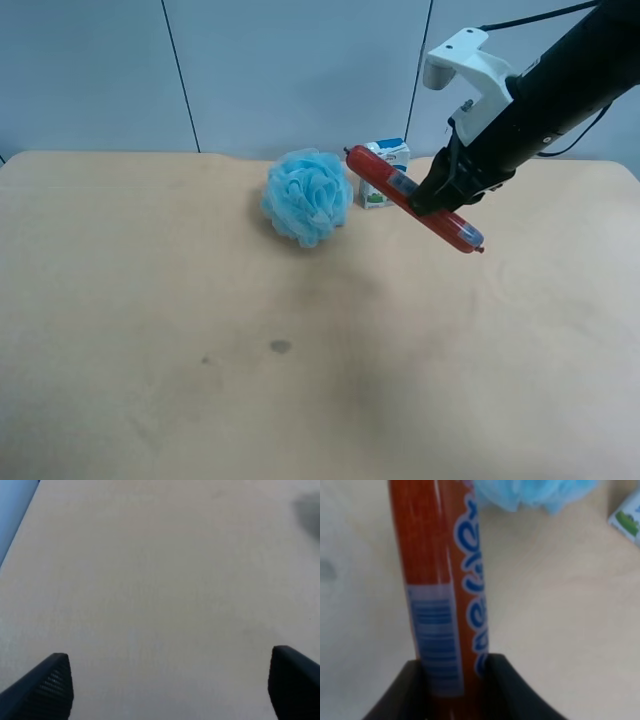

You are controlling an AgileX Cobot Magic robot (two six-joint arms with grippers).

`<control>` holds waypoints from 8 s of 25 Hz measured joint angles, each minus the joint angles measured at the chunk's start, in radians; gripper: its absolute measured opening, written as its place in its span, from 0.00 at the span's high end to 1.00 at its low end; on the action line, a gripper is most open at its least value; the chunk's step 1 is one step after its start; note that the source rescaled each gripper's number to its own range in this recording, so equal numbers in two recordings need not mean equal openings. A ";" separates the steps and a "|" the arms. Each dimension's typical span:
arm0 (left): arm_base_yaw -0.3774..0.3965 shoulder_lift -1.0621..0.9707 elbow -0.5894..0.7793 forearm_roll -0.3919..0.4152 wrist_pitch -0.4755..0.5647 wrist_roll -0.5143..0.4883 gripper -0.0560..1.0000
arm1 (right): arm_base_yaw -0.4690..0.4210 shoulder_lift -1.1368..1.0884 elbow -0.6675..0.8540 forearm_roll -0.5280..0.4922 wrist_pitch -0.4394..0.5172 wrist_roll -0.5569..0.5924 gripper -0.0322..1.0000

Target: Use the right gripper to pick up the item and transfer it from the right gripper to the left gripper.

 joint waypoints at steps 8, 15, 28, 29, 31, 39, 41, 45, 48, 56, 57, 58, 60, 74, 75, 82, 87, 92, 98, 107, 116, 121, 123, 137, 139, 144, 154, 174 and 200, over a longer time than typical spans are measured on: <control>0.000 0.000 0.000 0.000 0.000 0.000 0.00 | 0.000 0.000 -0.005 0.077 0.031 -0.056 0.95; 0.000 0.000 0.000 0.000 0.000 0.000 0.00 | 0.000 0.000 -0.006 0.148 0.069 -0.166 0.95; 0.000 0.225 -0.051 -0.271 -0.062 0.080 0.00 | 0.000 0.000 -0.060 0.235 0.095 -0.272 0.95; 0.000 0.257 -0.062 -0.327 -0.083 0.102 0.00 | 0.000 0.000 -0.063 0.241 0.096 -0.277 0.95; 0.000 0.316 -0.074 -0.457 -0.127 0.172 0.00 | 0.000 0.000 -0.071 0.258 0.099 -0.291 0.95; 0.000 0.511 -0.077 -1.046 -0.267 0.631 0.00 | 0.000 0.000 -0.083 0.386 0.099 -0.410 0.95; 0.000 0.573 -0.078 -1.179 -0.275 0.747 0.00 | 0.000 0.000 -0.083 0.418 0.099 -0.439 0.95; 0.000 0.718 -0.078 -1.376 -0.279 0.965 0.00 | 0.000 0.000 -0.083 0.496 0.099 -0.498 0.95; 0.000 0.831 -0.078 -1.521 -0.268 1.120 0.00 | 0.000 0.000 -0.083 0.582 0.099 -0.563 0.95; 0.000 1.094 -0.119 -1.726 -0.095 1.399 0.00 | 0.000 0.000 -0.083 0.735 0.115 -0.664 0.95; 0.000 1.116 -0.130 -1.729 -0.083 1.409 0.00 | 0.001 0.000 -0.083 0.744 0.117 -0.669 0.96; 0.000 1.139 -0.145 -1.732 -0.067 1.416 0.00 | 0.004 0.000 -0.083 0.748 0.117 -0.672 0.96; 0.000 1.173 -0.172 -1.734 -0.035 1.429 0.00 | 0.013 0.000 -0.083 0.752 0.117 -0.673 0.96; -0.331 1.215 -0.284 -1.736 -0.331 1.562 0.06 | 0.127 0.000 -0.083 0.773 0.035 -0.680 0.96; -0.360 1.215 -0.289 -1.736 -0.377 1.581 0.06 | 0.128 0.000 -0.083 0.773 0.035 -0.679 0.96; -0.474 1.215 -0.346 -1.737 -0.518 1.640 0.06 | 0.128 0.000 -0.083 0.785 0.028 -0.668 0.96; -0.477 1.225 -0.356 -1.738 -0.550 1.645 0.06 | 0.128 0.000 -0.083 0.794 0.025 -0.656 0.96; -0.477 1.253 -0.356 -1.738 -0.553 1.645 0.06 | 0.128 0.000 -0.083 0.795 0.024 -0.653 0.96; -0.477 1.292 -0.357 -1.738 -0.559 1.645 0.28 | 0.128 0.000 -0.083 0.795 0.024 -0.653 0.96; -0.477 1.293 -0.413 -1.738 -0.558 1.645 0.58 | 0.128 0.000 -0.083 0.796 0.025 -0.652 0.96; -0.477 1.294 -0.419 -1.741 -0.551 1.653 0.93 | 0.128 0.000 -0.083 0.795 0.035 -0.653 0.96; -0.477 1.294 -0.419 -1.741 -0.551 1.659 0.93 | 0.128 0.000 -0.083 0.795 0.029 -0.649 0.97; -0.477 1.294 -0.419 -1.741 -0.552 1.660 0.93 | 0.131 0.000 -0.083 0.793 0.019 -0.639 0.97; -0.477 1.294 -0.421 -1.730 -0.702 1.667 0.94 | 0.131 -0.174 -0.083 0.307 -0.243 -0.160 0.51; -0.477 1.294 -0.421 -1.718 -0.731 1.667 0.94 | 0.131 -0.230 -0.083 0.118 -0.233 0.016 0.50; -0.477 1.294 -0.421 -1.693 -0.802 1.667 0.94 | 0.131 -0.376 -0.083 -0.369 -0.071 0.501 0.39; -0.477 1.333 -0.410 -1.581 -1.056 1.667 0.94 | 0.131 -0.714 0.019 -0.690 0.322 0.861 0.36; -0.477 1.513 -0.392 -1.578 -1.076 1.668 0.94 | 0.131 -1.133 0.415 -0.650 0.404 1.067 0.36; -0.477 1.707 -0.392 -1.555 -1.073 1.671 0.95 | 0.131 -1.145 0.500 -0.659 0.289 1.092 0.36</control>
